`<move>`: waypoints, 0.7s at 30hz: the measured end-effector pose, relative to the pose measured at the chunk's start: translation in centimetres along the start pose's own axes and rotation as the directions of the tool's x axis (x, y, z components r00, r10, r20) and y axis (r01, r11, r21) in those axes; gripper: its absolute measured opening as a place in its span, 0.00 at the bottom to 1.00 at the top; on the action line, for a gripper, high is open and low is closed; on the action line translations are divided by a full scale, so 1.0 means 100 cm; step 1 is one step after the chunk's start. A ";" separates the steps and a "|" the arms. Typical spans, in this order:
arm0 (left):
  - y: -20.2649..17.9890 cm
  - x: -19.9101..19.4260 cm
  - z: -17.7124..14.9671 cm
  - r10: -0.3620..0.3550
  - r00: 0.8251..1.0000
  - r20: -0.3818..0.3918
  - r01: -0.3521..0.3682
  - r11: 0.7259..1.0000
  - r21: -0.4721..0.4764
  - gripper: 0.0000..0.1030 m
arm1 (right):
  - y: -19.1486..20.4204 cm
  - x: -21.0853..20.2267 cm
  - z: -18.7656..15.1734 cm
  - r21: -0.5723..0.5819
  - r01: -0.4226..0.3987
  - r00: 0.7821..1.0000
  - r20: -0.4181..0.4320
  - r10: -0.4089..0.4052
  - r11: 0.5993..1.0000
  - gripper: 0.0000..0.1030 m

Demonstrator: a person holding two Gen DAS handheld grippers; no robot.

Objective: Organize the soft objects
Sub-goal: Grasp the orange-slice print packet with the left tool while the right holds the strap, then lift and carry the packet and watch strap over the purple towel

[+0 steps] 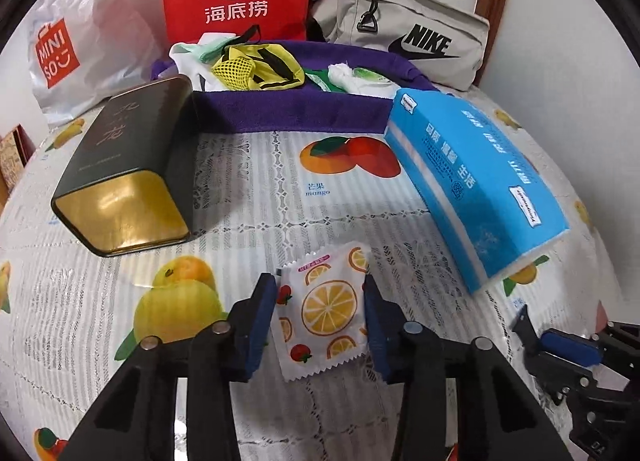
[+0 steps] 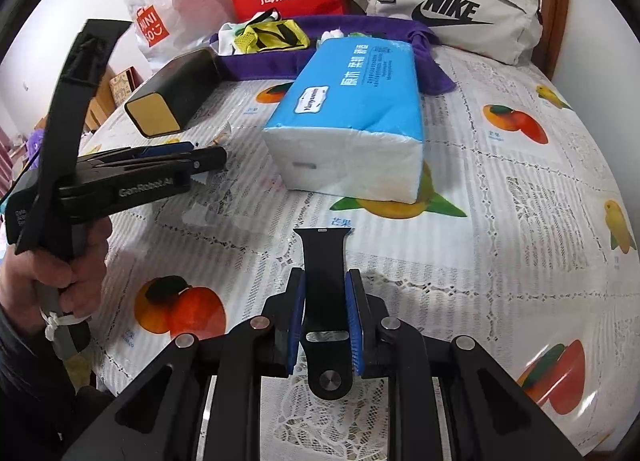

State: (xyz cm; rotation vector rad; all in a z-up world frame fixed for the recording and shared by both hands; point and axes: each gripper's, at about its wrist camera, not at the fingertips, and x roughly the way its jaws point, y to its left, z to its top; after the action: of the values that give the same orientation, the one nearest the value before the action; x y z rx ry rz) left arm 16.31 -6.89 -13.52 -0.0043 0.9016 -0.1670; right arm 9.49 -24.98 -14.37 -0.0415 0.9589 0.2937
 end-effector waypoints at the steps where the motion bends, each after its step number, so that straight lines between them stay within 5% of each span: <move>1: 0.002 -0.002 -0.001 -0.025 1.000 0.001 0.025 1.000 -0.003 0.27 | 0.001 0.000 0.000 -0.004 0.001 1.000 0.000 -0.001 1.000 0.20; 10: 0.029 -0.023 -0.016 -0.025 1.000 0.012 0.026 0.999 -0.039 0.13 | 0.012 0.003 0.002 -0.025 0.000 1.000 0.003 0.000 1.000 0.20; 21: 0.071 -0.048 -0.028 0.013 0.999 0.040 -0.009 0.997 -0.082 0.08 | 0.022 0.007 0.008 -0.039 0.012 1.000 0.001 -0.012 0.999 0.20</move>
State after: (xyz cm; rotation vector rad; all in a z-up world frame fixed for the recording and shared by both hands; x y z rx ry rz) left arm 12.22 1.04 -12.05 -0.0789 0.8673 -0.1192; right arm 9.92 -22.61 -14.26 -0.0828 0.9524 0.3013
